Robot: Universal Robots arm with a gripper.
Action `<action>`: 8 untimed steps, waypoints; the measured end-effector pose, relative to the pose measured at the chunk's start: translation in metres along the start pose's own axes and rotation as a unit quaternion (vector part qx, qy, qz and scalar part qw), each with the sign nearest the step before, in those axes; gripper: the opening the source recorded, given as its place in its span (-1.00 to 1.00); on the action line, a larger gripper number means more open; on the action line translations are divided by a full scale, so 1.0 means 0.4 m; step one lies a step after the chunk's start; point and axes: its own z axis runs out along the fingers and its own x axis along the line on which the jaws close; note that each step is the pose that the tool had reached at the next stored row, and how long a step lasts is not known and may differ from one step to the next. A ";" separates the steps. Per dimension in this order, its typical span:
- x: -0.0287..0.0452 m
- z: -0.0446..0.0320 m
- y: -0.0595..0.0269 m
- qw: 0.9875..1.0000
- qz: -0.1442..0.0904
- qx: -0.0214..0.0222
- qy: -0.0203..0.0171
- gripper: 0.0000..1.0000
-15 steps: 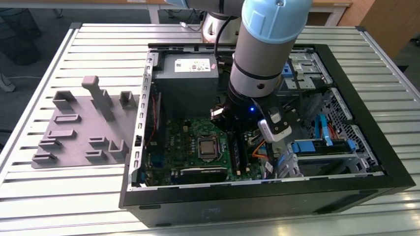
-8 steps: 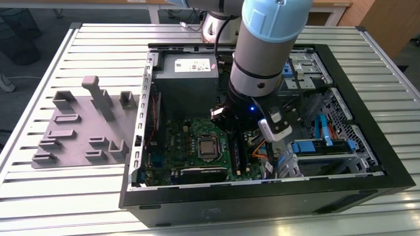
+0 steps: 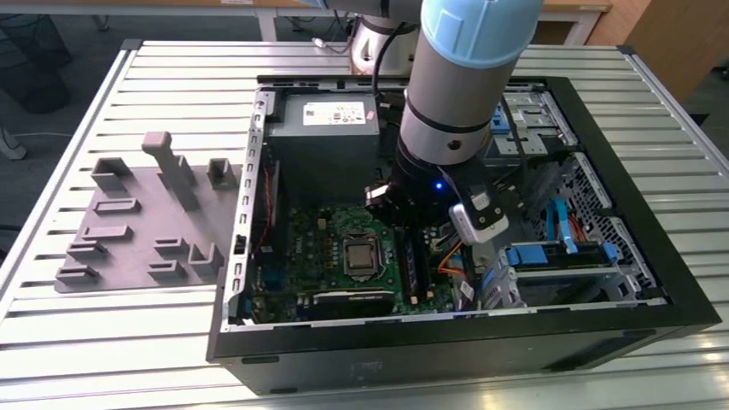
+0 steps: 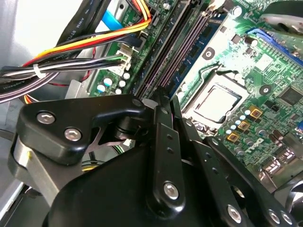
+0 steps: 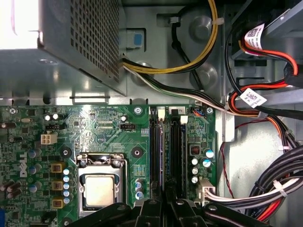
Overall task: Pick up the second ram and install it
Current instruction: 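Insert the second ram into the second slot, then press down the second ram until it locks into place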
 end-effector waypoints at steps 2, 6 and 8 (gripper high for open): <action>0.000 0.000 0.000 1.000 0.000 0.001 0.000 -0.73; -0.003 0.000 0.000 1.000 0.000 0.002 0.000 -0.73; -0.005 0.000 0.000 1.000 0.000 0.002 0.000 -0.73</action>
